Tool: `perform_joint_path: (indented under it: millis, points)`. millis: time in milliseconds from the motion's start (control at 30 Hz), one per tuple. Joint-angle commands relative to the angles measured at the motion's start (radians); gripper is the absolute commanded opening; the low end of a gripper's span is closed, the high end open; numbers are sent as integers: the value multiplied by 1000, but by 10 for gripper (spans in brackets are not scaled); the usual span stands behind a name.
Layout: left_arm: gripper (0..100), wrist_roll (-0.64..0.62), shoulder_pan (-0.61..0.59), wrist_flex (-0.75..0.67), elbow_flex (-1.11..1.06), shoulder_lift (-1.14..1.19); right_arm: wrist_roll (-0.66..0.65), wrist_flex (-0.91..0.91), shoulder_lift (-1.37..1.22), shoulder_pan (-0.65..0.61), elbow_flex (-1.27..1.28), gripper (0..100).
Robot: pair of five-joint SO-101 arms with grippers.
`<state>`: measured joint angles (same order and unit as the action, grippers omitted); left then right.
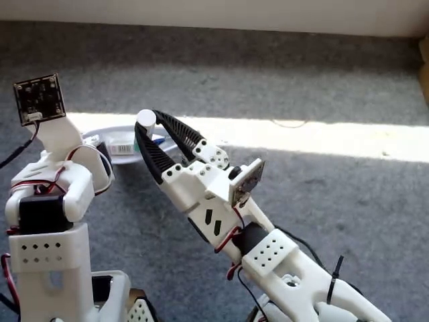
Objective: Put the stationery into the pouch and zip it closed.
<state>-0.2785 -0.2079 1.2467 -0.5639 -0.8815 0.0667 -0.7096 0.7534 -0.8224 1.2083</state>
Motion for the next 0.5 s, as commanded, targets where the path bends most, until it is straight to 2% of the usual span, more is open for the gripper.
perform_joint_path:
  millis: [0, 133, 333, 467]
  points:
    - [7, 9, -16, -14, -2, 2, 6, -24, -2, -7, -12, 9]
    - [7, 9, -16, -14, -2, 2, 5, -16, 1, -7, -8, 15]
    - [7, 9, -16, -14, -2, 2, 8, 24, 7, -8, -7, 136]
    - [7, 11, -16, -14, -4, 2, 8, 41, 7, -8, -7, 139]
